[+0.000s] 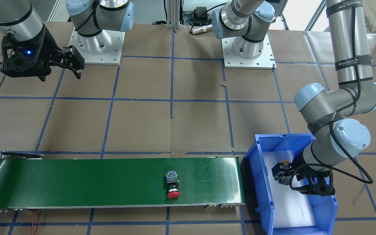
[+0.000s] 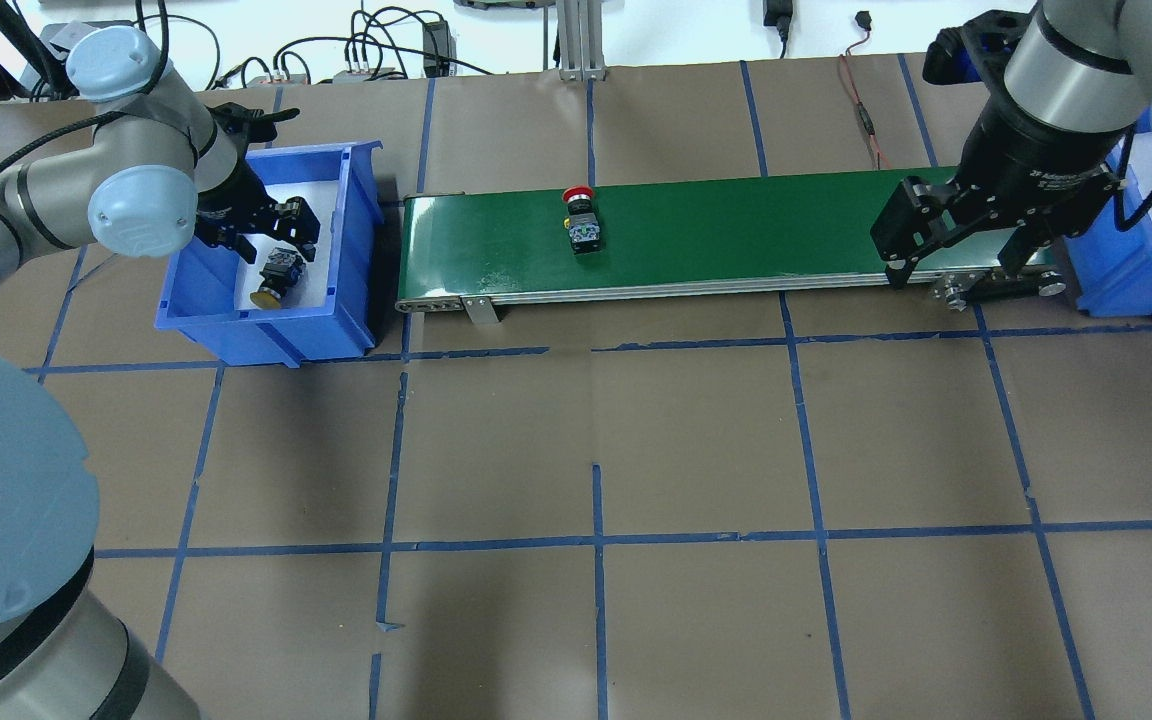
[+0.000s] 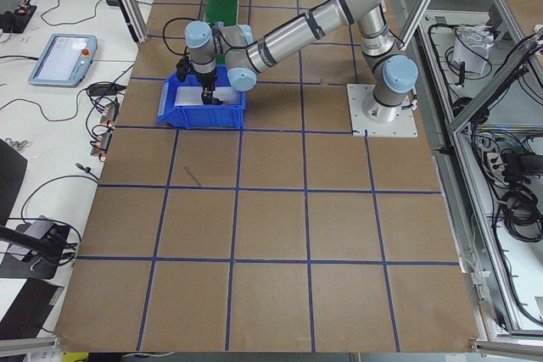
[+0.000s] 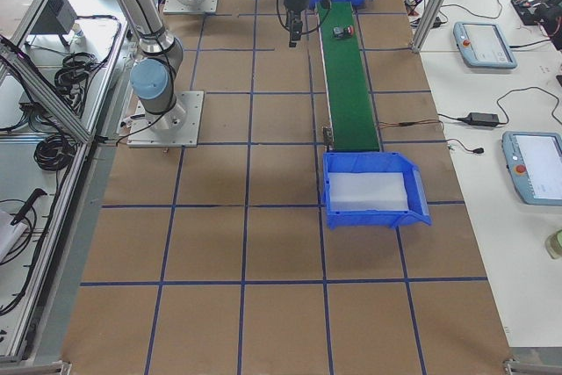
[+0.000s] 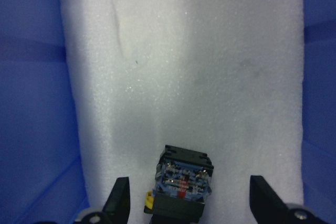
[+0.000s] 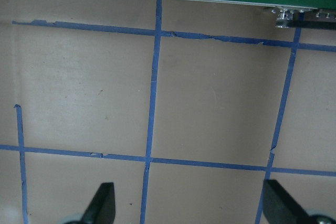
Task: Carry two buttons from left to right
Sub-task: 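Grasp the second push-button with the left gripper and lift it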
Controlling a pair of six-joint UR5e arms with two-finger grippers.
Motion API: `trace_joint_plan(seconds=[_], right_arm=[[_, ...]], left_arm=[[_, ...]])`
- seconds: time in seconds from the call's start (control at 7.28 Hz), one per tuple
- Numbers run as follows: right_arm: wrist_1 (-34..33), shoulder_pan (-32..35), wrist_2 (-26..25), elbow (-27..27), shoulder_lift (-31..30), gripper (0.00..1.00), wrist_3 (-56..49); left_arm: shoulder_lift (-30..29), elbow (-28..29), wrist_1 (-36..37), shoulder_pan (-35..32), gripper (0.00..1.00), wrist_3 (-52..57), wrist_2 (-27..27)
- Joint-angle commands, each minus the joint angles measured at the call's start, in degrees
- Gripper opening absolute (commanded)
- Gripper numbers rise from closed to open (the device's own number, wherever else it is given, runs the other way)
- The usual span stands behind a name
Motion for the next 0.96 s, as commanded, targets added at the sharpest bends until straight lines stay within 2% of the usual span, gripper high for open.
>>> trace_joint_plan(seconds=[0.0,0.27,0.55,0.82], right_arm=[[0.0,0.0,-0.1,0.0,0.0,1.0,-0.1],[-0.1,0.0,-0.1,0.0,-0.1,1.0,0.0],[-0.1,0.0,-0.1,0.0,0.0,1.0,0.0],[0.0,0.0,-0.1,0.0,0.0,1.0,0.0]], left_arm=[[0.0,-0.7,0.1,0.0,0.82,0.0,0.0],[-0.1,-0.9,0.1,0.1,0.81,0.0,0.0],[-0.4,-0.9,0.1,0.1,0.61,-0.1,0.2],[-0.5,-0.8,0.2,0.1,0.48,-0.8,0.1]])
